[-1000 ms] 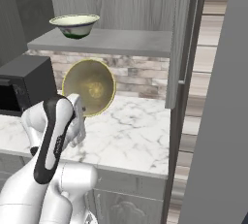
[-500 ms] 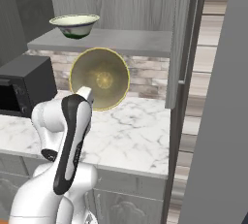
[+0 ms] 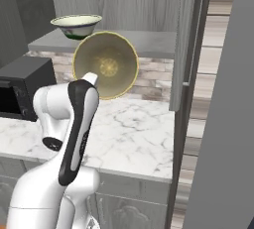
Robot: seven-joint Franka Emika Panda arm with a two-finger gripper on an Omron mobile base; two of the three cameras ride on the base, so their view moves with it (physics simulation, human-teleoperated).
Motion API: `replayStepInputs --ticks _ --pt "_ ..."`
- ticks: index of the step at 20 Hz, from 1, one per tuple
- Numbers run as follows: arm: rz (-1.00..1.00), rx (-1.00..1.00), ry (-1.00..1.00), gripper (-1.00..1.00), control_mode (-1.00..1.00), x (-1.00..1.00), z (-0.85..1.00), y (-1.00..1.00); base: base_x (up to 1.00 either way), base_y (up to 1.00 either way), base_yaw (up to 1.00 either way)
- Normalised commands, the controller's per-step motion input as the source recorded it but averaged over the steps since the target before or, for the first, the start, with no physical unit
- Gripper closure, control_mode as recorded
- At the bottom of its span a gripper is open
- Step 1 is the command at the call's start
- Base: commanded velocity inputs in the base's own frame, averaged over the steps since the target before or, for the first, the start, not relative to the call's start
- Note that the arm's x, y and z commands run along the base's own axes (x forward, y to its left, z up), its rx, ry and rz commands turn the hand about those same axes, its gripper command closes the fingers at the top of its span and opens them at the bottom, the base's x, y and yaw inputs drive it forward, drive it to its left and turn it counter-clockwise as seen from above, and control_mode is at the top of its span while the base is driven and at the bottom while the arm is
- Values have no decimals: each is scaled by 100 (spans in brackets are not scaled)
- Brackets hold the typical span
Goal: Open the cabinet. Pick the bowls from the counter and place them in the cabinet. Then close the cabinet.
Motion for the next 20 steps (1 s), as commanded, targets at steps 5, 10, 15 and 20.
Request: replayStepInputs --ticks 5,10,15,20 --pt "-1 9 11 100 -100 -20 62 -4 0 0 0" --pt "0 6 11 100 -100 -53 48 -1 0 0 0" --pt "0 1 29 100 -100 -47 38 -1 0 0 0" --pt "0 2 35 100 -100 -27 51 -4 0 0 0"
